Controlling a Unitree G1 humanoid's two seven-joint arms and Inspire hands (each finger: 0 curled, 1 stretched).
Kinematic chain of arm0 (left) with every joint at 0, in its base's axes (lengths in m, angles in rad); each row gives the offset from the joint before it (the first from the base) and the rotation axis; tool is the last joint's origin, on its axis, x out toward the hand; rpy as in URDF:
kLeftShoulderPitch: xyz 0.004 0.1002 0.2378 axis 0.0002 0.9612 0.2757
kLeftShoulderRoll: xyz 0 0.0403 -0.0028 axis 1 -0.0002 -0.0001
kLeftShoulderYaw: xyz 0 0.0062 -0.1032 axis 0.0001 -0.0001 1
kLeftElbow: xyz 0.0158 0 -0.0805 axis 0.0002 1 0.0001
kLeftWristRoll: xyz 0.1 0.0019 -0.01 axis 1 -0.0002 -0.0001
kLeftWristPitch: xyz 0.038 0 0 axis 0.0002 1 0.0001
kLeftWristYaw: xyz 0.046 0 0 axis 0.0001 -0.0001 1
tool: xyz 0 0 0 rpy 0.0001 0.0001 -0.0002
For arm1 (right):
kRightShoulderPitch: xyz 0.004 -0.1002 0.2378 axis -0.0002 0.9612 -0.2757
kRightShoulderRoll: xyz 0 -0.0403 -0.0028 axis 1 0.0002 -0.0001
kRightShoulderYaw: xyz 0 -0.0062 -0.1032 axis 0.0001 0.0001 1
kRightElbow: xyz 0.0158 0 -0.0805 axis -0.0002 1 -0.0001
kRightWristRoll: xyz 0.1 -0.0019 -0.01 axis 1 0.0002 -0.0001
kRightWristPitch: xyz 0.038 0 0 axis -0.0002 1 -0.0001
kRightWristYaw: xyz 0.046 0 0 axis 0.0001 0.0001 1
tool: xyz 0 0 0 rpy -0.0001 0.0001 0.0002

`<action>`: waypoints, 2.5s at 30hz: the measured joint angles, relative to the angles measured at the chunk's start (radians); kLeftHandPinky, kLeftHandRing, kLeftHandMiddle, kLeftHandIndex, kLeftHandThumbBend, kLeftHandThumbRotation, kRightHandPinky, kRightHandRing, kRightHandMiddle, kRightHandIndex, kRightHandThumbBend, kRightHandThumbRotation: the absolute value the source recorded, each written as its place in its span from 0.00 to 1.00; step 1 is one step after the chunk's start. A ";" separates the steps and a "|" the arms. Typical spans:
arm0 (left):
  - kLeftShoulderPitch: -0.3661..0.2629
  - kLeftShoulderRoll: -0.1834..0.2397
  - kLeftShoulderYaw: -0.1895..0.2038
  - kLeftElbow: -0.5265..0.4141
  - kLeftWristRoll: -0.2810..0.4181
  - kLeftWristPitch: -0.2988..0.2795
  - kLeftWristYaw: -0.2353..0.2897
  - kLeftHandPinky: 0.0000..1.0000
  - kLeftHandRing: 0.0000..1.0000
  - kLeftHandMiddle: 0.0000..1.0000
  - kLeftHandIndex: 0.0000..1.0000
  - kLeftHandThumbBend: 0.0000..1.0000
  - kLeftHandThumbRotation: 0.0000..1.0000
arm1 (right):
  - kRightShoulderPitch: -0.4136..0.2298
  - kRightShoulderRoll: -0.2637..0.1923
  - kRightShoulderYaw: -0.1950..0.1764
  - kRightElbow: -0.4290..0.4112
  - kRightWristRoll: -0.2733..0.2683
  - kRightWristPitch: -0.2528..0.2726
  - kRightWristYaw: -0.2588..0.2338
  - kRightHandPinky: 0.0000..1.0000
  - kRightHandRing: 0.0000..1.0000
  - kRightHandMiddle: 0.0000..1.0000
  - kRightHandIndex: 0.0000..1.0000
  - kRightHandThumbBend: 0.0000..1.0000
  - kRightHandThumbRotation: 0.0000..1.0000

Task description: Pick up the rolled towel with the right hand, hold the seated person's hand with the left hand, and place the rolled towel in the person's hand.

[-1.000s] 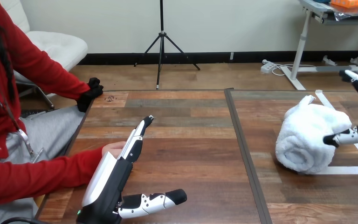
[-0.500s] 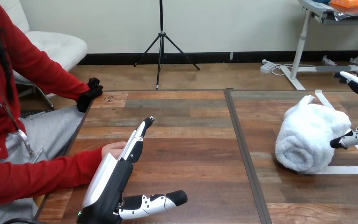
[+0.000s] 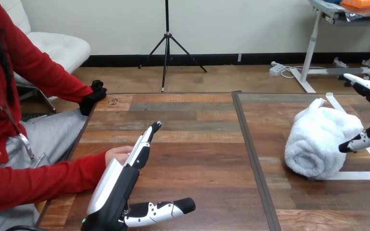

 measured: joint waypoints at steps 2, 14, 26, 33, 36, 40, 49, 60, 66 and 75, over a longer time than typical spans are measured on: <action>0.000 0.000 0.000 0.000 0.000 0.000 0.000 0.98 1.00 1.00 1.00 1.00 0.58 | 0.000 0.001 0.000 0.000 0.004 -0.004 0.001 0.78 0.90 0.91 0.94 0.94 0.24; 0.000 0.000 0.000 -0.003 0.000 0.000 0.000 0.99 1.00 1.00 1.00 1.00 0.58 | 0.001 0.008 0.000 0.000 0.046 -0.043 -0.002 0.79 0.88 0.85 0.87 0.79 0.15; 0.000 0.001 0.002 -0.008 -0.001 0.000 -0.001 0.99 1.00 1.00 0.99 1.00 0.57 | 0.008 0.048 -0.002 -0.001 0.109 -0.089 -0.003 0.78 0.84 0.82 0.82 0.66 0.07; 0.001 0.001 0.002 -0.008 -0.001 0.000 -0.001 0.98 1.00 0.99 0.99 1.00 0.57 | 0.028 0.093 -0.006 -0.005 0.159 -0.094 0.005 0.75 0.82 0.80 0.79 0.62 0.05; 0.001 0.001 0.003 -0.008 -0.001 0.000 -0.001 0.98 1.00 0.99 0.99 1.00 0.57 | 0.042 0.111 -0.007 -0.007 0.176 -0.106 0.009 0.74 0.80 0.78 0.77 0.59 0.04; 0.001 0.001 0.004 -0.008 0.002 0.000 0.000 0.97 1.00 0.99 0.99 1.00 0.58 | 0.061 0.137 -0.012 -0.011 0.206 -0.124 0.022 0.72 0.78 0.76 0.76 0.59 0.05; 0.001 0.001 0.005 -0.008 0.001 0.000 0.000 0.97 1.00 0.99 0.99 1.00 0.58 | 0.100 0.186 -0.023 -0.034 0.248 -0.141 0.043 0.72 0.76 0.74 0.73 0.58 0.09; 0.001 0.002 0.005 -0.008 0.001 0.000 0.000 0.97 1.00 0.99 0.99 1.00 0.60 | 0.136 0.233 -0.044 -0.082 0.287 -0.121 0.044 0.73 0.77 0.74 0.73 0.65 0.16; 0.001 0.002 0.005 -0.008 0.001 0.000 0.000 0.97 1.00 0.99 0.99 1.00 0.60 | 0.146 0.259 -0.059 -0.113 0.289 -0.077 0.002 0.74 0.78 0.77 0.76 0.70 0.23; 0.000 0.002 0.005 -0.008 -0.001 0.000 -0.001 0.97 1.00 0.99 0.98 1.00 0.59 | 0.146 0.297 -0.083 -0.121 0.295 0.000 -0.065 0.76 0.80 0.79 0.80 0.81 0.30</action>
